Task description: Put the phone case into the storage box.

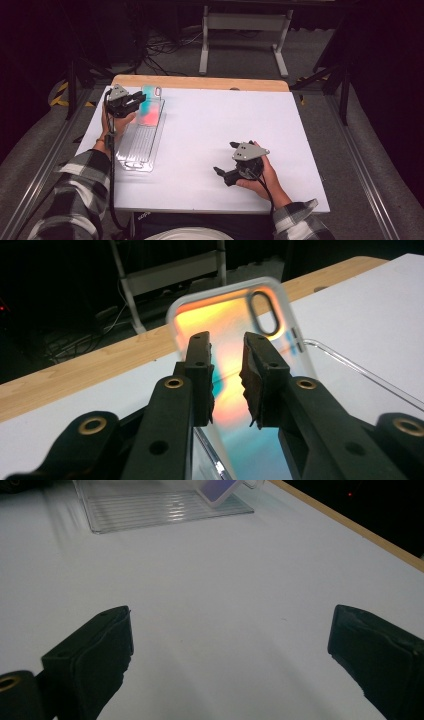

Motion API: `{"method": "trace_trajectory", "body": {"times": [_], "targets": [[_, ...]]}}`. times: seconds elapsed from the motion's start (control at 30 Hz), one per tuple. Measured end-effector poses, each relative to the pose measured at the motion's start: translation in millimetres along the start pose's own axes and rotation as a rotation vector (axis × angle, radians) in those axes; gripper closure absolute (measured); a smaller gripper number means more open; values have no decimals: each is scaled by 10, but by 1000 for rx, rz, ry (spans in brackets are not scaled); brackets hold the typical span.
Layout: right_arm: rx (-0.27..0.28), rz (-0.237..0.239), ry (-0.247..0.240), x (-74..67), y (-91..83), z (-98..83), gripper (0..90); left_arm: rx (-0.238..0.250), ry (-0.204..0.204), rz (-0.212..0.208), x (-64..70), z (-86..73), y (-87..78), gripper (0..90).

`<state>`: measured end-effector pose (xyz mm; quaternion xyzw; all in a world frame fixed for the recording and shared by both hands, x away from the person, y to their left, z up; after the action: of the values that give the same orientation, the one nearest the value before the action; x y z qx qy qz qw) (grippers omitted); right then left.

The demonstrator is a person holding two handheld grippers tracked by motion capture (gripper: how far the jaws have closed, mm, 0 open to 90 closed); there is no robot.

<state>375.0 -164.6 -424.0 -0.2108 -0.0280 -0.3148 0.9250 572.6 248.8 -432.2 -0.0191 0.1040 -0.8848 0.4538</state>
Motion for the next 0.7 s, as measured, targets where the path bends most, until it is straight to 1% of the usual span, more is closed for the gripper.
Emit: {"method": "trace_trajectory", "body": {"times": [0.03,0.17,0.2,0.23,0.33,0.6,0.7], "targets": [[0,0,1,0,1,0,47,-5,5,7,-5,2,-2,743],[0,2,0,-2,2,-1,47,-7,9,10,-5,0,-1,752],[2,4,-1,-1,0,0,47,-5,5,12,-6,2,-6,751],[2,4,-1,-1,0,0,47,8,7,18,-10,4,-5,751],[1,2,1,-1,-2,2,47,3,11,18,-11,8,-11,756],[4,1,-4,-3,-8,8,47,7,8,2,2,33,-37,752],[6,-2,-4,-5,-11,11,48,10,5,4,4,42,-49,749]]}}
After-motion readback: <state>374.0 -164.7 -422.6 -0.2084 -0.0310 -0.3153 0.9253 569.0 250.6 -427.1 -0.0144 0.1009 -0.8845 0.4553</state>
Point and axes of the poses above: each handheld gripper's, and its own axes: y roughly forward along the jaws, z roughly out of its top, x roughly to its right, the point moved 1 cm from there along y, roughly forward along the jaws, and after that the axes turned 8 degrees about x, right-handed, at the moved point
